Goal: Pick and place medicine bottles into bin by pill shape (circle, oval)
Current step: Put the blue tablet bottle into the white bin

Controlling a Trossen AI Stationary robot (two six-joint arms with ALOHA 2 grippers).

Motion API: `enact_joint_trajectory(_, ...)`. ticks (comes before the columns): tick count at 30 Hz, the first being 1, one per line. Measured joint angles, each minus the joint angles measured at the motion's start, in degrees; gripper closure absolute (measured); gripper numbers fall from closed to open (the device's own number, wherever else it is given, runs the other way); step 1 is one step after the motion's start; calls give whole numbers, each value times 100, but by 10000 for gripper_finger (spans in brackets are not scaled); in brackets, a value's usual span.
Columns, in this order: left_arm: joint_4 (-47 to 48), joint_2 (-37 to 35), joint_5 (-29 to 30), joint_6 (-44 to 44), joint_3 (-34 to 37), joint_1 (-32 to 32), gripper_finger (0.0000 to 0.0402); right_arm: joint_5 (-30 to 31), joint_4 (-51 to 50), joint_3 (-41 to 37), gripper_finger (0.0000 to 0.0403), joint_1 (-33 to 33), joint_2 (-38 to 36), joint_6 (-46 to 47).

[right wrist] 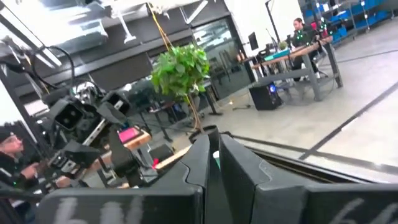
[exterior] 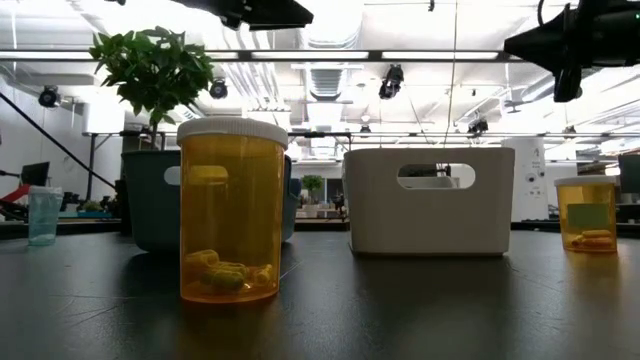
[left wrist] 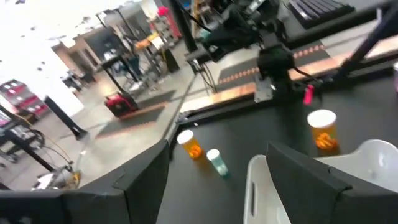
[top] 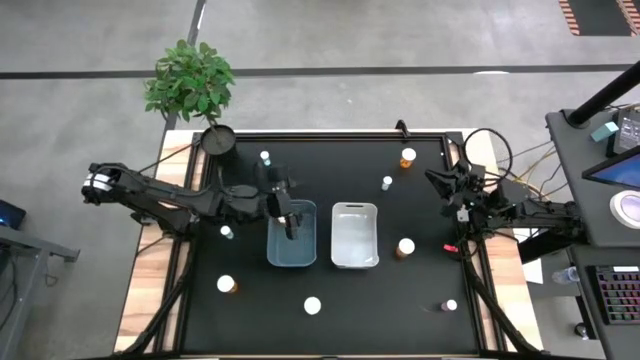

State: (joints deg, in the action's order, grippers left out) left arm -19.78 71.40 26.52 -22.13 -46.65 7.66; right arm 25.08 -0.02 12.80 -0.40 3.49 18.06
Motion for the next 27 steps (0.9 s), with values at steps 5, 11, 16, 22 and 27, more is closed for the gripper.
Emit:
enact_joint_trajectory(5,-688,-286,111,-340,425,-107,151,-1,456,0,374,0,50,-150)
enact_joint_trajectory(11,-1454,-543,914,-899,807,-150,151,3,507,134,374,0,53,-304)
enact_joint_trajectory(16,-1740,-771,1183,-1130,1025,-235,151,82,504,294,374,0,81,-459)
enact_joint_trajectory(22,-1733,-889,1193,-1132,1058,-383,151,231,507,561,374,0,138,-668)
enact_joint_trajectory(27,-1735,-892,1196,-1132,1058,-552,151,253,506,751,374,0,142,-763)
